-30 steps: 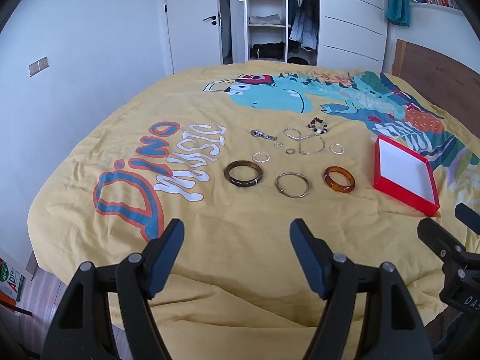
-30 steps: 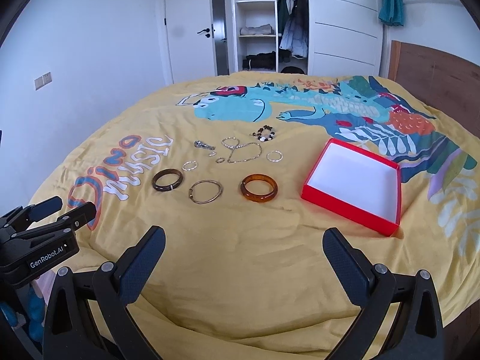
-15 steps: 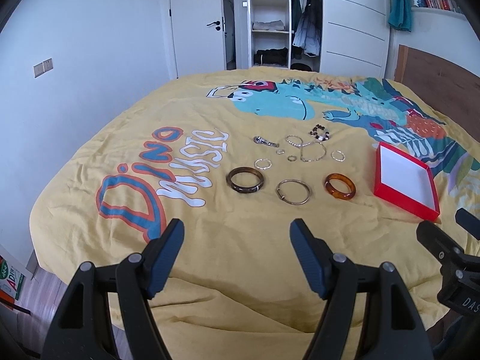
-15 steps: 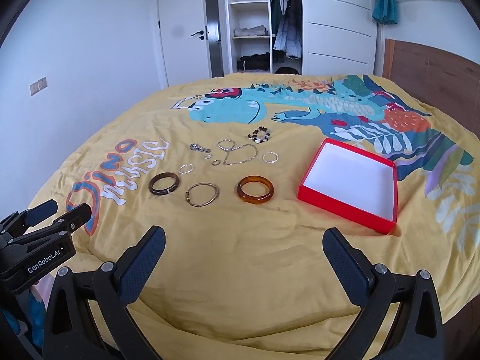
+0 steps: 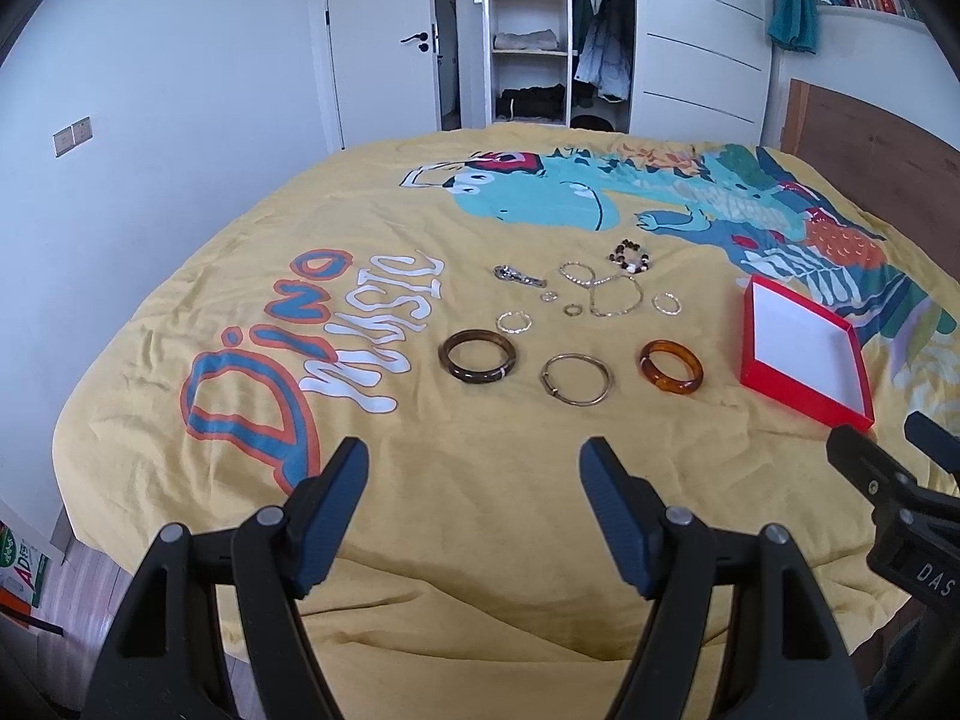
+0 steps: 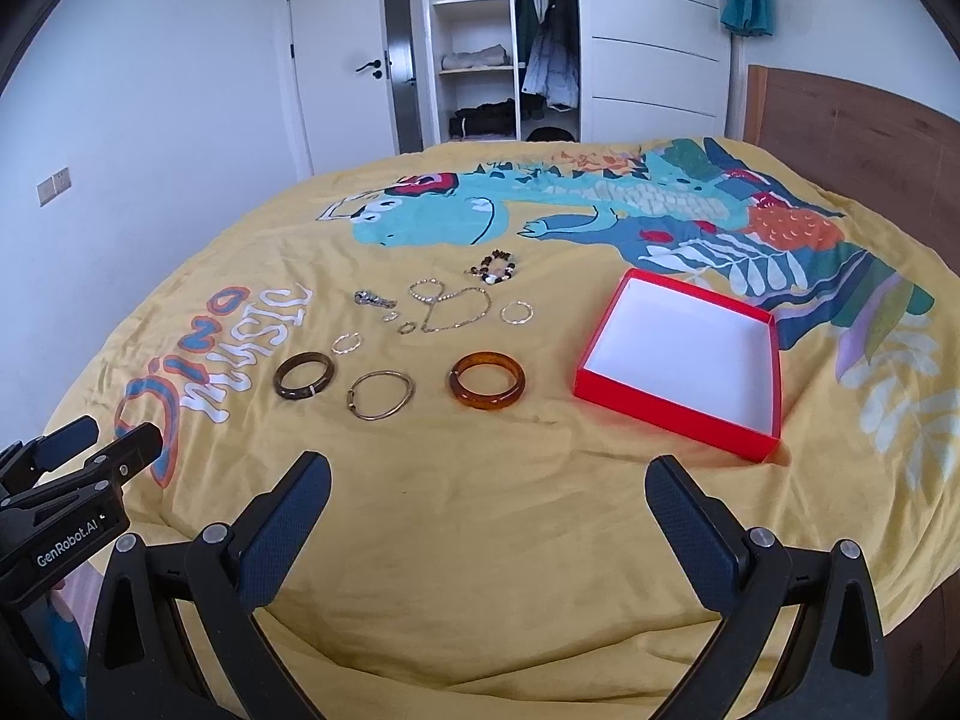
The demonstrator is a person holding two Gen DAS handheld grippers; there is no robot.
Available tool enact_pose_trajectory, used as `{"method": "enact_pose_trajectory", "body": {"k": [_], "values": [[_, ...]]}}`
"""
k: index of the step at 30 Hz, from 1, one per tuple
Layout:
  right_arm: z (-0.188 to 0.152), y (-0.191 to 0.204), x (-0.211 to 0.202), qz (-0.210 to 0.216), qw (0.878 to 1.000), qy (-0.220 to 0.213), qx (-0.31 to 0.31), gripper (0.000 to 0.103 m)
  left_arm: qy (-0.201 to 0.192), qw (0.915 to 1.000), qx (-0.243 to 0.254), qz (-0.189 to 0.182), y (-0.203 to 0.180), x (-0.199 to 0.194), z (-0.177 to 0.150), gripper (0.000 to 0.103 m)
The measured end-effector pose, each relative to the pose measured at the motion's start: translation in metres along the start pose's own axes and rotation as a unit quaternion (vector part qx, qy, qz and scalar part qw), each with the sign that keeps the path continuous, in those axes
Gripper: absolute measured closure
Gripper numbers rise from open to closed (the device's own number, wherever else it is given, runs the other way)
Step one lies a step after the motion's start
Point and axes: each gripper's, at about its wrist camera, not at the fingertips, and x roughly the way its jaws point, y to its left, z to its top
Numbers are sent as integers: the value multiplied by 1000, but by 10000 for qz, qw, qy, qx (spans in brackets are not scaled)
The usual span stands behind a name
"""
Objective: Organize jewelry
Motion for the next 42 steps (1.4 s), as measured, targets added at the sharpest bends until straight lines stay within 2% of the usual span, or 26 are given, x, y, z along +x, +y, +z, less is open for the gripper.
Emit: {"method": "enact_pose_trajectory", "body": {"k": [7,14,36,42], "values": [[2,-5,15,308,9994,100,97,0,169,9998,72,-15,0,13,7,32],[1,-7,31,431,9989,186,68,0,358,9993,57,-33,3,31,14,32],[4,3,71,679,9965,368,-315,1,541,9982,229,-140,-11,75,21,32],[6,4,76,868,9943,388,-492,8,715,9969,309,-81,-8,89,16,32]]}}
